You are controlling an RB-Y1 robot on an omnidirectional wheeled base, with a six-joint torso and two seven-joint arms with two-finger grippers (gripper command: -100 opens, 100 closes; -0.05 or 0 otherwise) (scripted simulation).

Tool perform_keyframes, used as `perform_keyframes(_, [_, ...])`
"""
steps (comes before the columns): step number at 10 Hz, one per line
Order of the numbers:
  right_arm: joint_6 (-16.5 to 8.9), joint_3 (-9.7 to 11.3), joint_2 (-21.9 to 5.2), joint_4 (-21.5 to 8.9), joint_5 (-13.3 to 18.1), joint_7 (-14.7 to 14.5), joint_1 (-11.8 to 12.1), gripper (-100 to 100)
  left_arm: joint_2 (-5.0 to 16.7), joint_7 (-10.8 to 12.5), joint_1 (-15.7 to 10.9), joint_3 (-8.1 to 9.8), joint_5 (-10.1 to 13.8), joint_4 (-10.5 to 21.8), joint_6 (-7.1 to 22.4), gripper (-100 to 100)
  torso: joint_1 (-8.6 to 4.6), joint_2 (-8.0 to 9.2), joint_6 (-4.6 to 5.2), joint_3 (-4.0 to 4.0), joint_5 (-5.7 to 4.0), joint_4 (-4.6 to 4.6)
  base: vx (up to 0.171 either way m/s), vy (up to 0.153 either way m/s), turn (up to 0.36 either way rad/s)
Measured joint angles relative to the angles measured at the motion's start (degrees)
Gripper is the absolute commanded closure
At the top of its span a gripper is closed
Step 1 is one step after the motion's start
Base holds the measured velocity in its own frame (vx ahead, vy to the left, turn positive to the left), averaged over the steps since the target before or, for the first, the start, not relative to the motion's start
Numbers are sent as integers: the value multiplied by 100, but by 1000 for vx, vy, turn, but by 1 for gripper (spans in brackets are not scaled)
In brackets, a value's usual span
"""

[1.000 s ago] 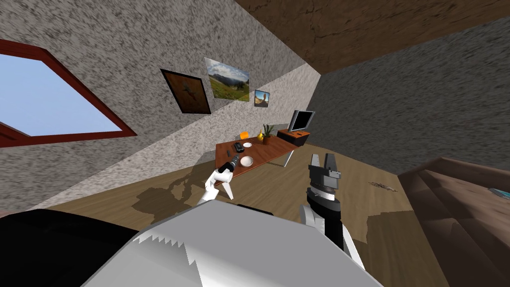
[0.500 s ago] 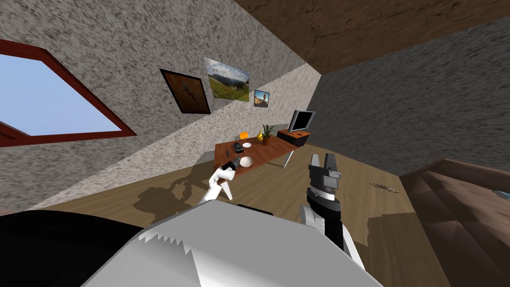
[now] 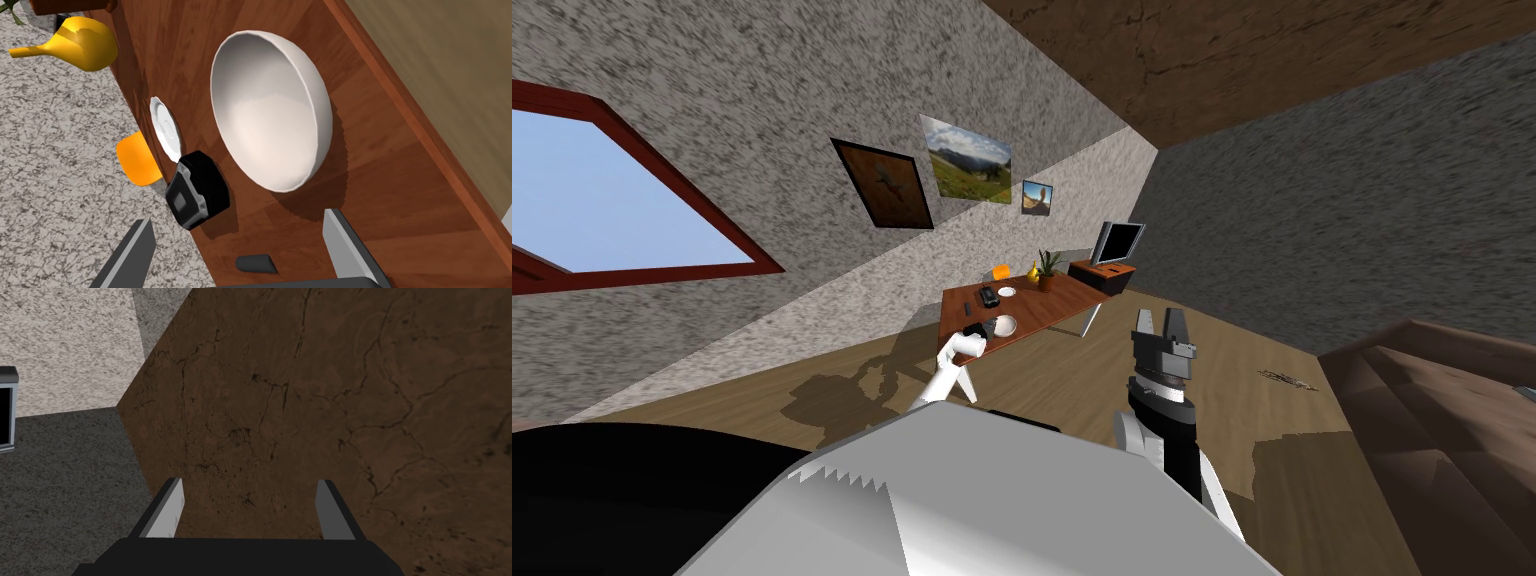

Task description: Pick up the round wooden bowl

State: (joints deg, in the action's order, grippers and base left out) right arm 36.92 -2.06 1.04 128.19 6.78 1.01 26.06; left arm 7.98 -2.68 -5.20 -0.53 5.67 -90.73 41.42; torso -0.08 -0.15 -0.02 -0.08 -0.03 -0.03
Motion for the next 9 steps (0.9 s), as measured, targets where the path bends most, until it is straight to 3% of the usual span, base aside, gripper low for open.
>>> perform_keyframes(9, [0, 0, 0, 0, 0, 0, 0, 0, -118, 234, -739, 38, 22, 999, 1254, -100, 1, -10, 0, -6, 0, -2, 41, -21, 11])
